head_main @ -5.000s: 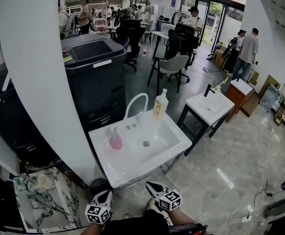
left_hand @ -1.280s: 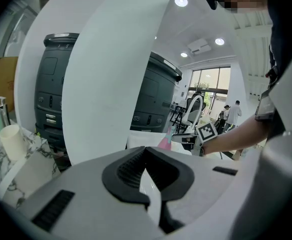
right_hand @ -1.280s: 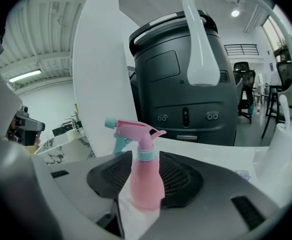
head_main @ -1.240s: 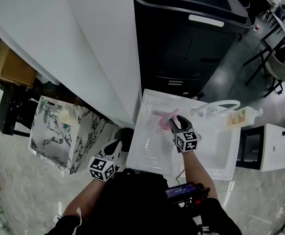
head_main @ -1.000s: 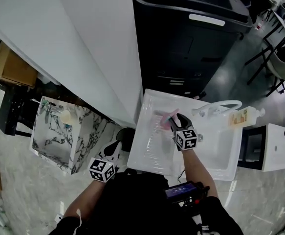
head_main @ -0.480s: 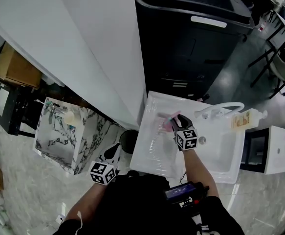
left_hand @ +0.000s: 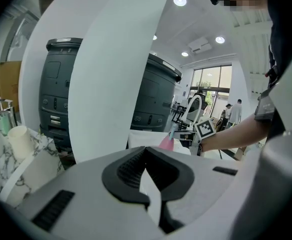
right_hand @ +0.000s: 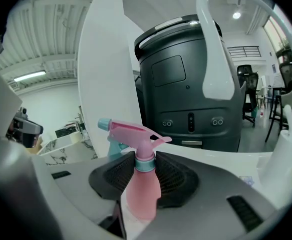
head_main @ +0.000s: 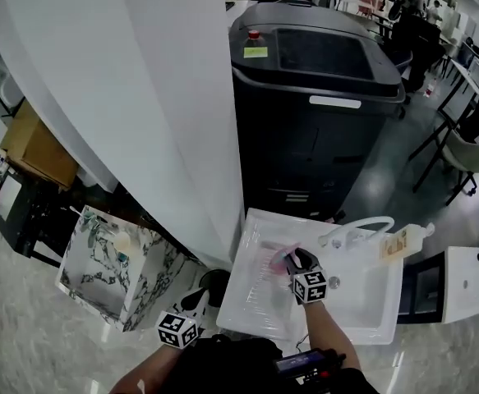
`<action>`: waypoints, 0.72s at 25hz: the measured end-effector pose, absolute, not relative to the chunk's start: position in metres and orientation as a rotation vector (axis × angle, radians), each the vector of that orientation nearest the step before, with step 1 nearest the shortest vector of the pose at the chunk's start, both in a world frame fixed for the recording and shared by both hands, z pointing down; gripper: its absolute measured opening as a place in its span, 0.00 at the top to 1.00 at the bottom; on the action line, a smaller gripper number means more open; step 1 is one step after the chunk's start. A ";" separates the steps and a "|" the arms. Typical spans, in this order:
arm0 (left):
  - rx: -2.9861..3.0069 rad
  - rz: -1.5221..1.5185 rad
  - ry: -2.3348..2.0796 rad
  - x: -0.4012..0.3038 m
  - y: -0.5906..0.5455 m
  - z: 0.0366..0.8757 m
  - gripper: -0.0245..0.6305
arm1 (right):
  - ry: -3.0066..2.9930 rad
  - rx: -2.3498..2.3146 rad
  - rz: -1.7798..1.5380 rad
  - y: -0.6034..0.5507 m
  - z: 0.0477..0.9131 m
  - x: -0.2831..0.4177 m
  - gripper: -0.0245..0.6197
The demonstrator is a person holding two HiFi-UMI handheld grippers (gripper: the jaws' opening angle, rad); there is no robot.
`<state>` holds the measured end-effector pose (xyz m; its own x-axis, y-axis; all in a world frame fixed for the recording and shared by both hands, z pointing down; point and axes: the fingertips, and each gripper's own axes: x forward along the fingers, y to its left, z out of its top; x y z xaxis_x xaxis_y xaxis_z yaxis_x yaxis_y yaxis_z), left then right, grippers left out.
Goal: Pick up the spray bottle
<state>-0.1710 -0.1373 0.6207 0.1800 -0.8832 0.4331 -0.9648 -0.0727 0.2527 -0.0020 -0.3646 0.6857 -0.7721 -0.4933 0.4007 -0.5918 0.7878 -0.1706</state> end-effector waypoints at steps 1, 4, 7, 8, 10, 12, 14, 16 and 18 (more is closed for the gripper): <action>1.991 0.227 -1.726 -0.168 -0.137 0.621 0.95 | -2.652 0.826 0.416 -0.362 0.683 0.000 0.73; 2.007 0.232 -1.700 -0.158 -0.134 0.624 0.95 | -2.688 0.815 0.429 -0.350 0.672 0.008 0.73; 2.028 0.240 -1.675 -0.147 -0.135 0.626 0.95 | -2.719 0.805 0.433 -0.339 0.663 0.017 0.73; 2.038 0.243 -1.667 -0.144 -0.135 0.625 0.95 | -2.727 0.805 0.434 -0.336 0.660 0.020 0.73; 2.061 0.250 -1.646 -0.135 -0.136 0.624 0.95 | -2.745 0.805 0.434 -0.329 0.656 0.026 0.73; 2.078 0.257 -1.625 -0.128 -0.134 0.625 0.95 | -2.759 0.808 0.435 -0.321 0.652 0.032 0.73; 2.086 0.264 -1.611 -0.125 -0.132 0.626 0.95 | -2.768 0.813 0.439 -0.314 0.651 0.037 0.73; 2.096 0.270 -1.599 -0.123 -0.131 0.626 0.95 | -2.773 0.826 0.447 -0.308 0.650 0.042 0.73; 2.122 0.275 -1.574 -0.119 -0.132 0.625 0.95 | -2.769 0.859 0.452 -0.303 0.649 0.051 0.73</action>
